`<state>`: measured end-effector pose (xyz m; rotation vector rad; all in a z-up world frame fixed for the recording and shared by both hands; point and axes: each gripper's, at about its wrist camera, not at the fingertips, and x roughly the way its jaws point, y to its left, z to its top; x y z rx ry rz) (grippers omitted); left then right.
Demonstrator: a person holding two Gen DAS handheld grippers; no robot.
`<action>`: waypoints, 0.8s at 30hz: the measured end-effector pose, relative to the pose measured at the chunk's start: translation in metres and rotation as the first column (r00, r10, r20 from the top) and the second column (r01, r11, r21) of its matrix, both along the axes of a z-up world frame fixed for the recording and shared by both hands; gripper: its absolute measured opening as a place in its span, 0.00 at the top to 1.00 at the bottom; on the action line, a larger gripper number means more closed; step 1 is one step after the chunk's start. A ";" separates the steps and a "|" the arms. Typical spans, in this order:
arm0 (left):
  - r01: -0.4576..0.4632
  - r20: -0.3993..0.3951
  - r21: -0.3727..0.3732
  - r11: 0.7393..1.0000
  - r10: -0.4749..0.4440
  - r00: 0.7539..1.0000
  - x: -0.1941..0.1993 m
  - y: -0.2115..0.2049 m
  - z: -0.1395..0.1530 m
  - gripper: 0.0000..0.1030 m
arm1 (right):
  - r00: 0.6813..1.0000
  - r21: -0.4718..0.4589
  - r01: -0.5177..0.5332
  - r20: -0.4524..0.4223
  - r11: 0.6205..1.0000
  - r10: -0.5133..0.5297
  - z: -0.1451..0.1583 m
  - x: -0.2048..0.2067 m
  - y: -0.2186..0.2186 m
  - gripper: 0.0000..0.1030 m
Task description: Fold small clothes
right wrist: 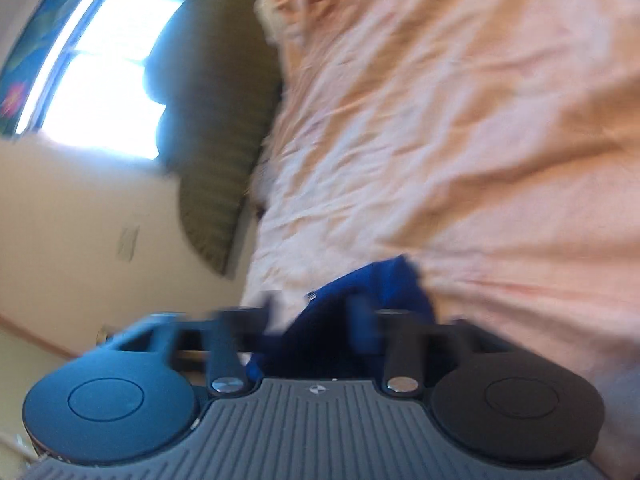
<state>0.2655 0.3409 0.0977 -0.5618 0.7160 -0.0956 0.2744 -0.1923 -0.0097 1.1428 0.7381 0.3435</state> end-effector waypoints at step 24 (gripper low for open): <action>0.050 -0.031 0.669 0.742 -0.040 0.999 0.020 -0.089 -0.062 0.00 | 0.870 -0.881 -0.135 0.114 0.454 0.480 0.018 -0.035 0.121 0.38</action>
